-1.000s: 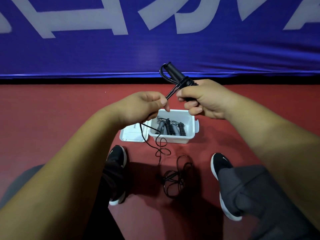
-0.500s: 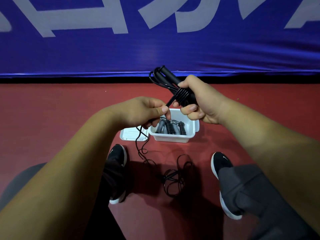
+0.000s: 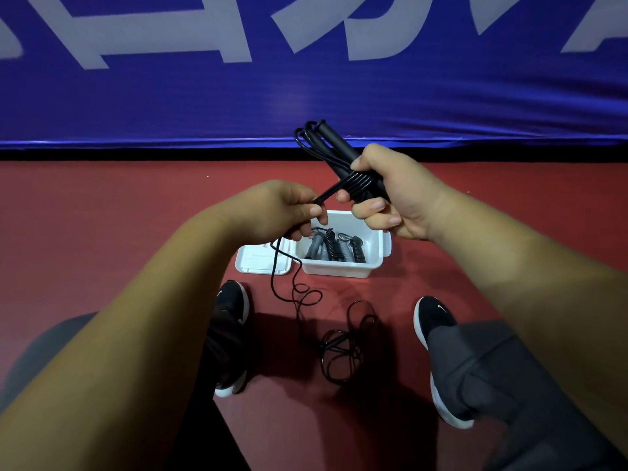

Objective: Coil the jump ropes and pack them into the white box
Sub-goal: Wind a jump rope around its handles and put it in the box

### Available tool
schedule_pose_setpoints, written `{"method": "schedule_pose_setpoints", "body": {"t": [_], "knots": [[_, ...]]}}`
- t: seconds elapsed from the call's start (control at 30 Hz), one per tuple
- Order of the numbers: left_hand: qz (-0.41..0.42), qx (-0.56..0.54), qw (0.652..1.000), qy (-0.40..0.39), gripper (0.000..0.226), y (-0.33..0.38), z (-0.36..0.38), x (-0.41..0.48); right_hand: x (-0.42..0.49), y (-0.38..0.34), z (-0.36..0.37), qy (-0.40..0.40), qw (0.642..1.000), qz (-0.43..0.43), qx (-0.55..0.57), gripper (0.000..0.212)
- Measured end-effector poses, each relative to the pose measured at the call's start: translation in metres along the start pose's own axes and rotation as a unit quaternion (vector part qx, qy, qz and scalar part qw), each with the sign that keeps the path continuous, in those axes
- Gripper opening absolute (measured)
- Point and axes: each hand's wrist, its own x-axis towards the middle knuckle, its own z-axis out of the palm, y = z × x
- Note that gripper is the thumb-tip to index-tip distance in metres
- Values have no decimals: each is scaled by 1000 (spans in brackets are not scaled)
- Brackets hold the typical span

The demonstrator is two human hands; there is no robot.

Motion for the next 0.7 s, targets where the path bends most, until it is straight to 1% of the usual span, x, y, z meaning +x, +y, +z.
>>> {"method": "schedule_pose_setpoints", "body": {"t": [0.1,0.23,0.47,0.53,0.63,0.7], "knots": [[-9,0,1000,3,23,-1,0,1,-1,0,3,20,1000,-11,-7,16],[-16,3,1000,-3,23,-2,1,2,-3,-2,7,21,999,-8,-25,23],[-8,-3,1000,11,23,-3,-1,3,-8,-3,8,6,999,-10,-39,15],[-4,-1,1000,7,23,-1,1,3,-9,-4,10,8,1000,-4,-22,16],[-6,-3,1000,8,22,1,2,1,-11,-4,15,0,999,5,40,16],[-9,8,1000,8,22,1,2,1,-10,-3,15,-2,1000,8,27,16]]}}
